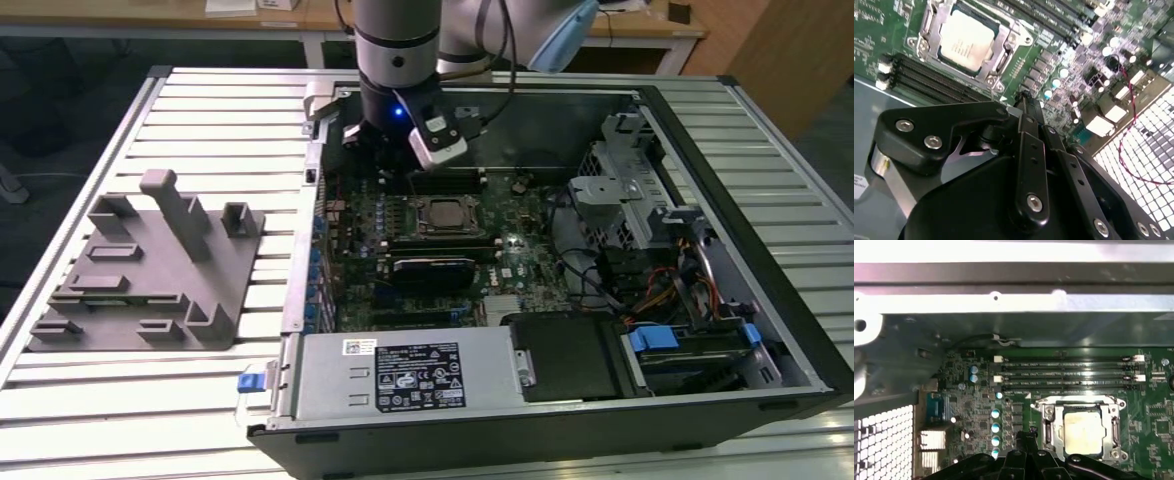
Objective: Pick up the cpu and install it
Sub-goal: 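Install the first cpu locking lever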
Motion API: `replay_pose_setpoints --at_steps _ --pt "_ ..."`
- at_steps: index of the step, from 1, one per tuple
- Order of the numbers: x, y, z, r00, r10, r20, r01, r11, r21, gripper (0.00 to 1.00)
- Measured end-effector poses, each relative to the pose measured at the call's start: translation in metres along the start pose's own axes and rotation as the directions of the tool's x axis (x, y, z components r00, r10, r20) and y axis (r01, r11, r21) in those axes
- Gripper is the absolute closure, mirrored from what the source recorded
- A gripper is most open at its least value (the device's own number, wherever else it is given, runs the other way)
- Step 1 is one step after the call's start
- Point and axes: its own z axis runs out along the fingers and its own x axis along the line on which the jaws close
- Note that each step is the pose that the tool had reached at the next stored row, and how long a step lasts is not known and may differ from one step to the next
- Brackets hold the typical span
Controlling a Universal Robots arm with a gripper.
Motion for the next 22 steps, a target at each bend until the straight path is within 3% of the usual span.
replay_pose_setpoints --at_steps 7,12,14,16,22 --pt "0.0046 -0.0005 -0.0001 1.0 0.001 -0.0018 -0.001 0.9974 -0.0726 0.89" --pt "0.0054 -0.0011 -0.0001 1.0 0.002 -0.0032 -0.002 0.9893 -0.1456 0.89" --pt "0.0055 -0.0014 -0.0002 1.0 0.002 -0.0039 -0.002 0.9856 -0.1689 0.89" --pt "0.0056 -0.0013 -0.0002 1.0 0.002 -0.0041 -0.003 0.984 -0.1779 0.89" --pt "-0.0013 -0.0012 -0.0001 1.0 0.002 -0.004 -0.003 0.984 -0.178 0.89"
